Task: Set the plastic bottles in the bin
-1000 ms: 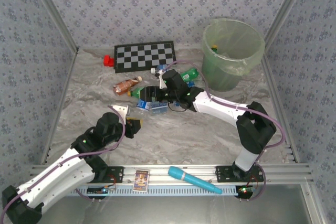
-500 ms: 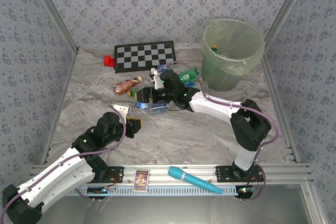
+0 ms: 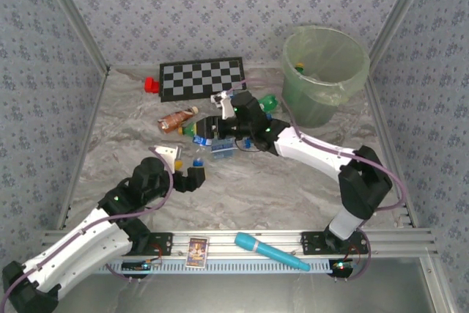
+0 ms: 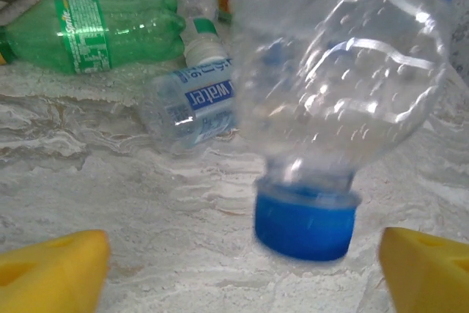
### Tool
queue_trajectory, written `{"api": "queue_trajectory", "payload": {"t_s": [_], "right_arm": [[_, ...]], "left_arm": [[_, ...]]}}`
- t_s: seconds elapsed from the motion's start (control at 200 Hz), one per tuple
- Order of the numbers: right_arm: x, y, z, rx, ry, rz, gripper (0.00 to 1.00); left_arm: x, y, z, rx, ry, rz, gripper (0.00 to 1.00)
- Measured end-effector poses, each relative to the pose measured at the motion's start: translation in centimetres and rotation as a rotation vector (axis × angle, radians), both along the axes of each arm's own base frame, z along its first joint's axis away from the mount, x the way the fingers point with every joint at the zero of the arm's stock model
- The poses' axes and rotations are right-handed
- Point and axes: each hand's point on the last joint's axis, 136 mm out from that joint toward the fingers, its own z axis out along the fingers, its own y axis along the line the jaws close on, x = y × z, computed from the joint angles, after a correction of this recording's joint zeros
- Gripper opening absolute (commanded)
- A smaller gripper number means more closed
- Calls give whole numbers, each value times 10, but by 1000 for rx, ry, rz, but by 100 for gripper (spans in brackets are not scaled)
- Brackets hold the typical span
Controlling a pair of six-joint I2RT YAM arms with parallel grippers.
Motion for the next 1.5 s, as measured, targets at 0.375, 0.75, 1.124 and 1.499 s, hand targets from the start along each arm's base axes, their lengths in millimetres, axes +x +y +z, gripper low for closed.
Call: {"api": "queue_trajectory", "payload": {"t_s": [0.375,0.75,1.124,1.499], "right_arm": [[55,-150,82,-84,-211,-392,60],[86,-319,184,-119,-416,-931,58],[154,-385,205,-319,-617,-1168,57],[246,-410,180,-531,-632,-1209,56]], "left_arm": [[4,7,4,0,-10,49,100],[4,6,4,-11,-2,52,100],[-5,12,21,-121,-47,60,100],[-14,20,23,-146,-48,69,100]]}}
